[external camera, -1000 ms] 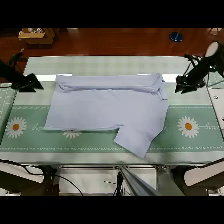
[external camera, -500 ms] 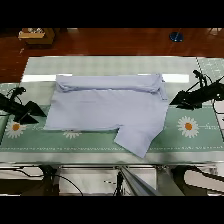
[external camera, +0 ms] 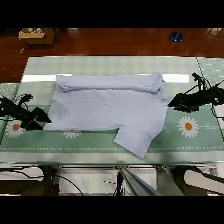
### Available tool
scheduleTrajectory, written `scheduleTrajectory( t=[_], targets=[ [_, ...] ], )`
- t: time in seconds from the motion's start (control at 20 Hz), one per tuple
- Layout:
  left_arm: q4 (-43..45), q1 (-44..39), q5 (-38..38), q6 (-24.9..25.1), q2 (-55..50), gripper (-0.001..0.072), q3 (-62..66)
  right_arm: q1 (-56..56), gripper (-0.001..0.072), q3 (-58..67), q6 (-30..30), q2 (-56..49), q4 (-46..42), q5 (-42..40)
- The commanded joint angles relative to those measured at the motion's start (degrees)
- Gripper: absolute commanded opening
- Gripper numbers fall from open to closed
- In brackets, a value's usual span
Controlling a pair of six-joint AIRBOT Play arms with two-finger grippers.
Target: Fold the shirts.
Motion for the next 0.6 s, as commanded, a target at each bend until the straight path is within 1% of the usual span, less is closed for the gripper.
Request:
scheduleTrajectory(
  t=[0.0,0.05,0.1,0.15,0.35,0.45,0.55],
  targets=[
    [-3.1,-5.3,5.1,-2.1,-0.3,0.0634,-0.9,0.0,0.0493,-0.2,0.0,0.1,0.3,0.1],
    [-3.1,-7.0,5.6,-2.7,-0.3,0.0401,-0.9,0.0,0.0492,-0.2,0.0,0.1,0.3,0.3],
    [-3.0,-8.2,5.7,-2.6,-0.3,0.0106,-0.8,0.0,0.0492,-0.2,0.0,0.1,0.2,0.7],
    [-3.1,-9.0,5.4,-1.7,-0.3,0.0022,-0.8,-0.1,0.0493,-0.2,-0.1,0.1,0.1,1.4],
    [-2.2,-8.3,2.7,-1.0,0.0,0.0021,-0.8,-3.1,0.0493,-1.2,0.1,0.2,-5.4,5.8],
    [-2.0,-6.9,2.1,-0.2,0.4,0.0021,-0.8,-6.0,0.0493,-5.7,0.1,1.8,-3.8,6.3],
    [-2.0,-5.4,1.9,0.3,1.0,0.0021,-0.8,-6.8,0.0493,-12.0,-1.3,5.6,-1.6,5.7]
  ],
)
